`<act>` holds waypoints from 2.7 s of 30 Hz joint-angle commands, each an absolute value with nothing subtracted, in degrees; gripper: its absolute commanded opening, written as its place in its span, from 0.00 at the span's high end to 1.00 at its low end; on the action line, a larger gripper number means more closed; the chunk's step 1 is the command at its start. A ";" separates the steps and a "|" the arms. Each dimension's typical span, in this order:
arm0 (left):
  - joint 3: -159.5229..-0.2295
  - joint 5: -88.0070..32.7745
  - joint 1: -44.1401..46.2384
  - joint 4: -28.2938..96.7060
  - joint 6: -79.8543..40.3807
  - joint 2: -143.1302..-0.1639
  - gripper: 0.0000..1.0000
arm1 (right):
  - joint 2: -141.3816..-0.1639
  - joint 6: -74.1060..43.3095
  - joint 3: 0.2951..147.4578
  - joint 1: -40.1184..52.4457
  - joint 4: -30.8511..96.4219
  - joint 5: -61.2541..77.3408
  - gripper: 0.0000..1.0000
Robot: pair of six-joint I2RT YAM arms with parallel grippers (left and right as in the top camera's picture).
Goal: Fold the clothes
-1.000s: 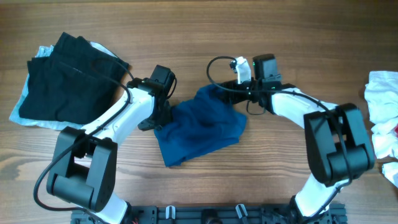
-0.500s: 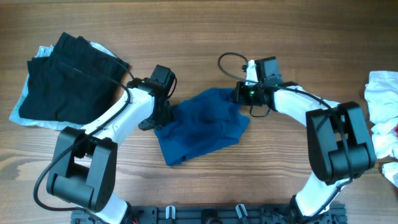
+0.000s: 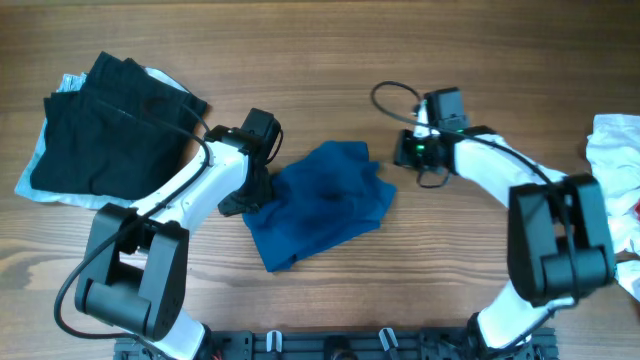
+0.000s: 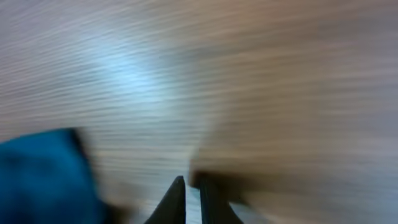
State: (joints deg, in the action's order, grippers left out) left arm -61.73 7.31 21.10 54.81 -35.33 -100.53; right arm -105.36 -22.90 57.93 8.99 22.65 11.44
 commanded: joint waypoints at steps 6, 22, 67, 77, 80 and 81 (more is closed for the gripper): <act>-60.97 10.24 20.69 55.11 -36.73 -101.58 0.96 | -85.65 -14.41 59.11 12.08 44.49 20.95 0.80; -60.97 9.93 20.67 54.17 -36.71 -101.58 0.94 | -88.03 -36.58 54.68 38.35 39.62 13.10 0.50; -60.97 10.13 20.67 53.41 -36.73 -101.58 0.96 | -92.42 -39.55 54.63 38.92 41.78 19.86 0.51; -60.97 10.11 20.67 53.41 -36.71 -101.58 0.96 | -93.69 -49.65 54.61 43.27 36.75 12.16 0.55; -60.97 10.11 20.67 53.41 -36.71 -101.58 0.96 | -96.25 -53.32 54.61 43.72 36.60 9.10 0.89; -60.97 10.11 20.67 53.41 -36.71 -101.58 0.95 | -96.86 -54.17 54.61 43.72 36.58 8.25 0.94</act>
State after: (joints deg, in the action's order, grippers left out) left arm -61.58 8.29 21.06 53.58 -35.77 -100.57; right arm -94.13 -50.13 54.74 43.46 36.77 12.56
